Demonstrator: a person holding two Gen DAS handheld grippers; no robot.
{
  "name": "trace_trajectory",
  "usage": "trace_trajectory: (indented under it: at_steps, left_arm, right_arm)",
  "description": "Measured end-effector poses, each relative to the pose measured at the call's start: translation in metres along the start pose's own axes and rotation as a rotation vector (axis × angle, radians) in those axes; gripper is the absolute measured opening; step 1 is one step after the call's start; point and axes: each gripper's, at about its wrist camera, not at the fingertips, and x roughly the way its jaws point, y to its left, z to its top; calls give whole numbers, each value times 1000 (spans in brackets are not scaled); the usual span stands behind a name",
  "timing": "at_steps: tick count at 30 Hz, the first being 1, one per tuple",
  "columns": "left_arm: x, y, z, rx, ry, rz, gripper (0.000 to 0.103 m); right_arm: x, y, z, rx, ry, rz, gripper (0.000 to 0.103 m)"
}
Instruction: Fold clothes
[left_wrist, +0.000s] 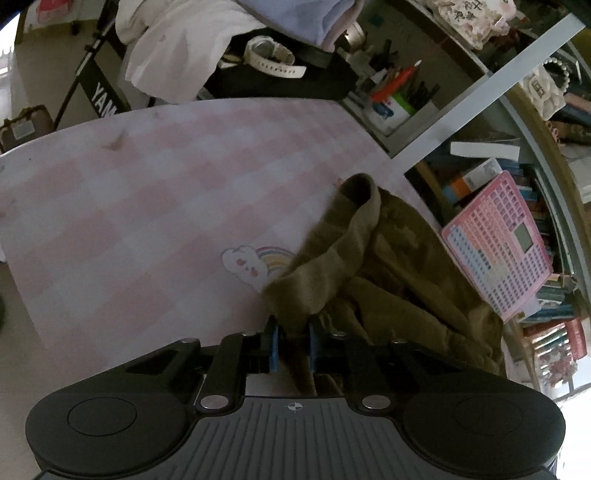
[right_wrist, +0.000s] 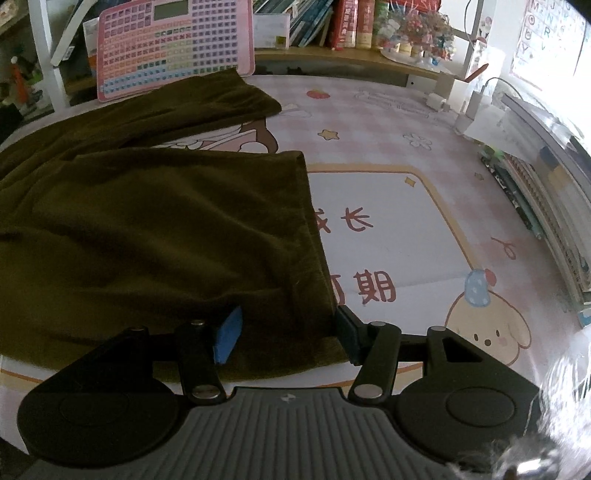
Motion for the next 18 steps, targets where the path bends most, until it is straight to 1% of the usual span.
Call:
trace_trajectory:
  at_steps: [4,8,12,18]
  left_arm:
    - [-2,2,-1,12,16,4,14]
    - [-2,-3,-4,28,32,4,14]
    - [1,-7,-11,40,66,-7,14]
    - [3,-15,-22,75,118,-33,14]
  right_arm:
    - [4,-11,4,32,2,-7,52]
    - [6,-26,7,41,0,-58,47]
    - [8,-44,7,78,0,-70,47]
    - [8,-64,5,115,-2,-121,47]
